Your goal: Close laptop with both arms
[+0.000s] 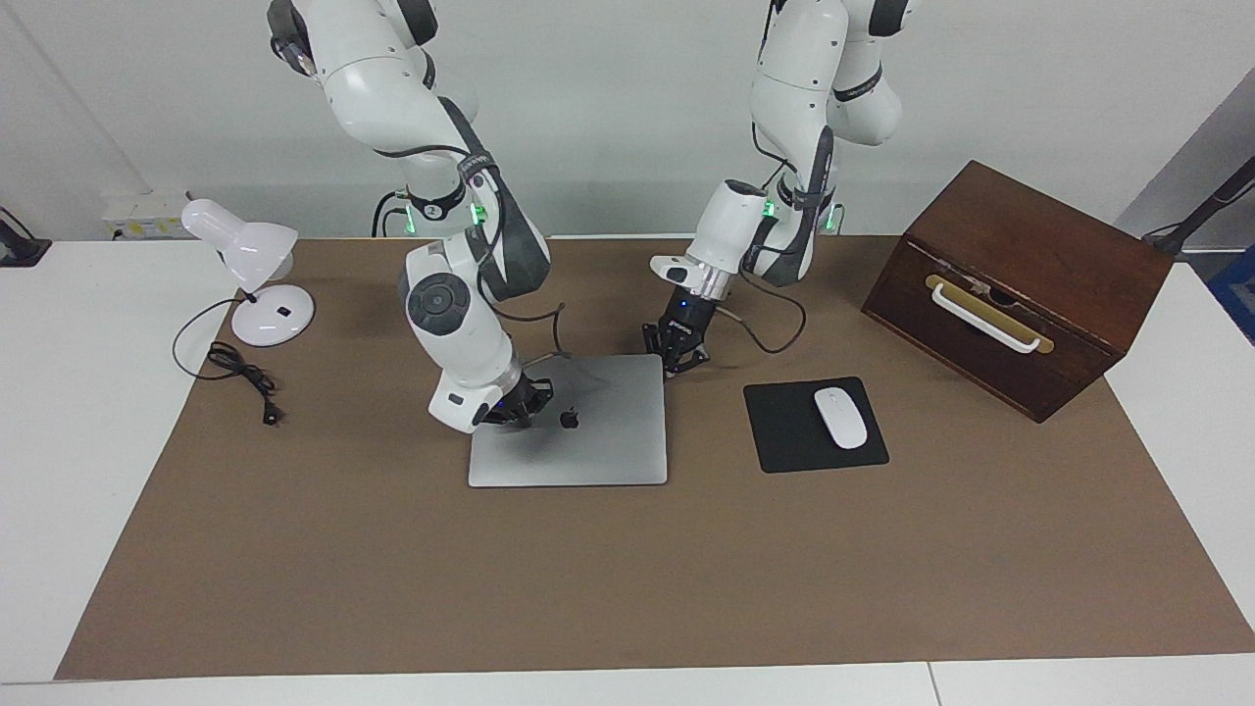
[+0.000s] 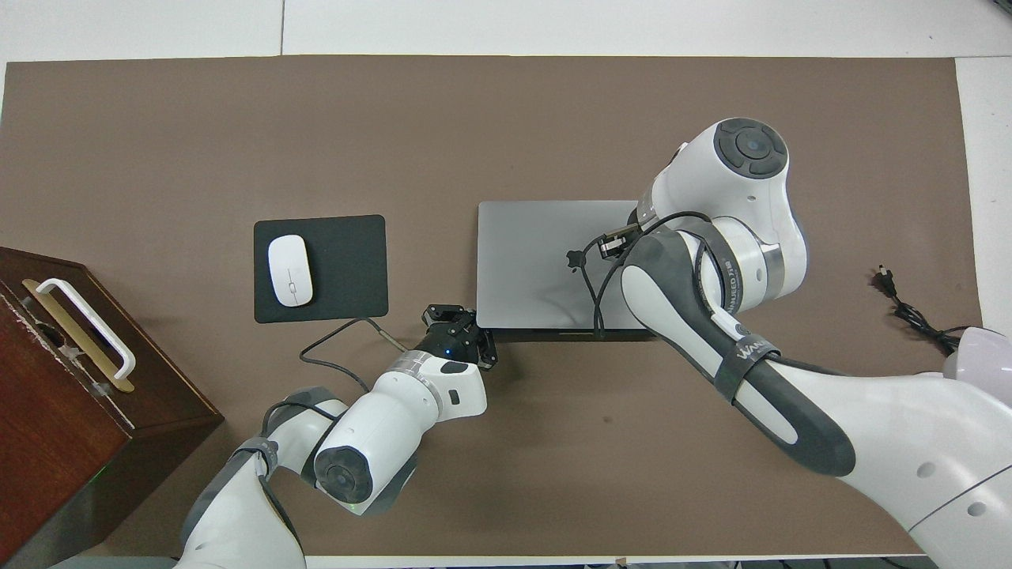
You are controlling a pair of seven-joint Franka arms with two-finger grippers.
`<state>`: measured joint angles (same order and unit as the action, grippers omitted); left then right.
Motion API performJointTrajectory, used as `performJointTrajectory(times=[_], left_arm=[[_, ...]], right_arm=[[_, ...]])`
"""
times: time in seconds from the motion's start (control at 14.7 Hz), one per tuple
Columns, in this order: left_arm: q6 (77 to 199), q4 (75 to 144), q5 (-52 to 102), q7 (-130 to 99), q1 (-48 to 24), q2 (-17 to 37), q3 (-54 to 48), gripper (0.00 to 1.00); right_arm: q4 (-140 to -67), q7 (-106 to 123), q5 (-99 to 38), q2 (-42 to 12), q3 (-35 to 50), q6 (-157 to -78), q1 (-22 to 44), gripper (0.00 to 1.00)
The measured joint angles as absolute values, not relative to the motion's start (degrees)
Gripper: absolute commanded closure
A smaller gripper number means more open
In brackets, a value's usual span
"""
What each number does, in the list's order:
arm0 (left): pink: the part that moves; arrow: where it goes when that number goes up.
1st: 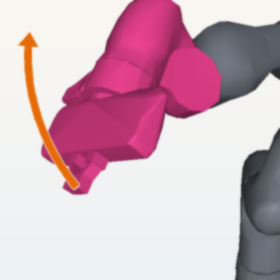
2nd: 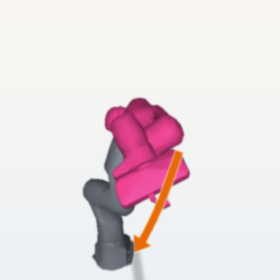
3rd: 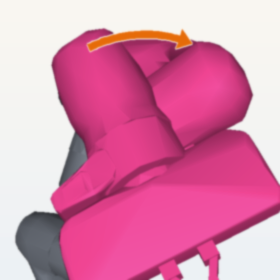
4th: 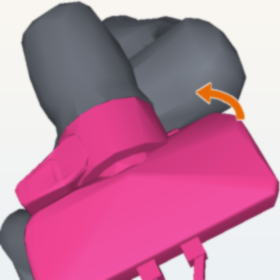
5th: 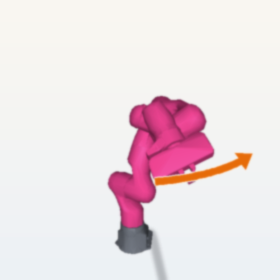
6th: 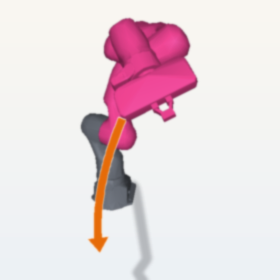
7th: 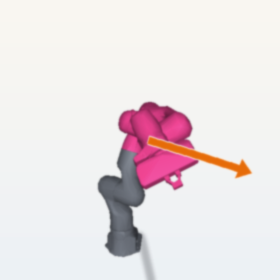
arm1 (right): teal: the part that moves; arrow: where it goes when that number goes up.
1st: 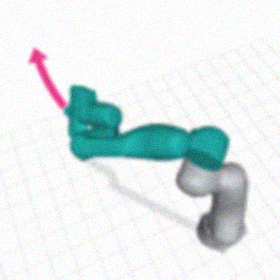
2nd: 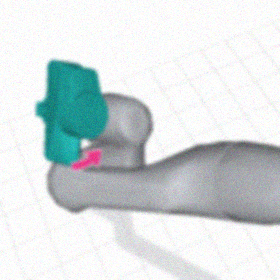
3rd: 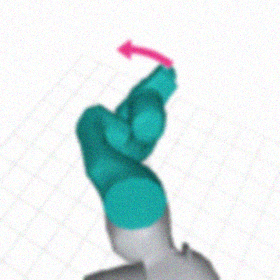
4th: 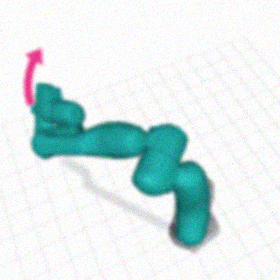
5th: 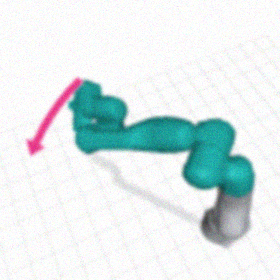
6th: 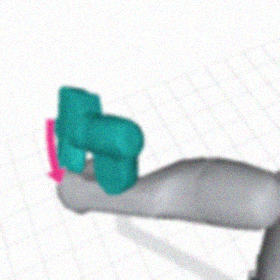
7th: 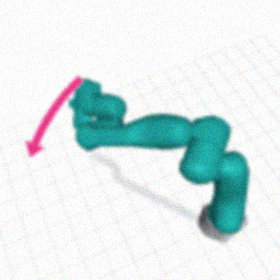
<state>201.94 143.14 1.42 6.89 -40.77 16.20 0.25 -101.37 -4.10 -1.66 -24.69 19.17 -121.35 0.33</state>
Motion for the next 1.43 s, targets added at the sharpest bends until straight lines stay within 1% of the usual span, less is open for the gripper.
performJointTrajectory(times=[0.14,0.48,0.75,1.09,1.23,1.36,1.43], left_arm=[[201.94,143.14,1.43,6.89,-40.77,16.2,0.25,1.0],[201.94,143.14,1.92,6.81,-40.79,16.2,0.14,1.0],[201.97,143.14,4.18,5.18,-41.0,16.19,-0.25,1.0],[201.49,143.37,4.38,2.12,-40.99,15.8,-0.23,1.0],[197.14,143.46,4.51,1.51,-40.98,13.99,-0.17,1.0],[189.73,143.6,4.62,1.26,-40.92,10.33,0.06,1.0],[186.41,143.65,4.65,1.2,-40.87,8.07,0.21,1.0]], right_arm=[[-99.54,-4.1,-1.66,-24.47,19.13,-119.11,0.3,1.0],[-93.25,-4.21,-1.66,-23.63,19.05,-109.92,0.27,1.0],[-91.3,-5.34,-1.66,-21.85,18.97,-105.16,0.25,1.0],[-89.56,-10.88,-1.66,-18.35,19.29,-101.5,0.44,1.0],[-89.43,-13.4,-1.66,-16.51,19.53,-99.74,0.47,1.0],[-89.38,-14.4,-1.66,-14.73,19.58,-98.53,0.48,1.0],[-89.38,-14.52,-1.65,-13.78,19.58,-97.63,0.46,0.91]])
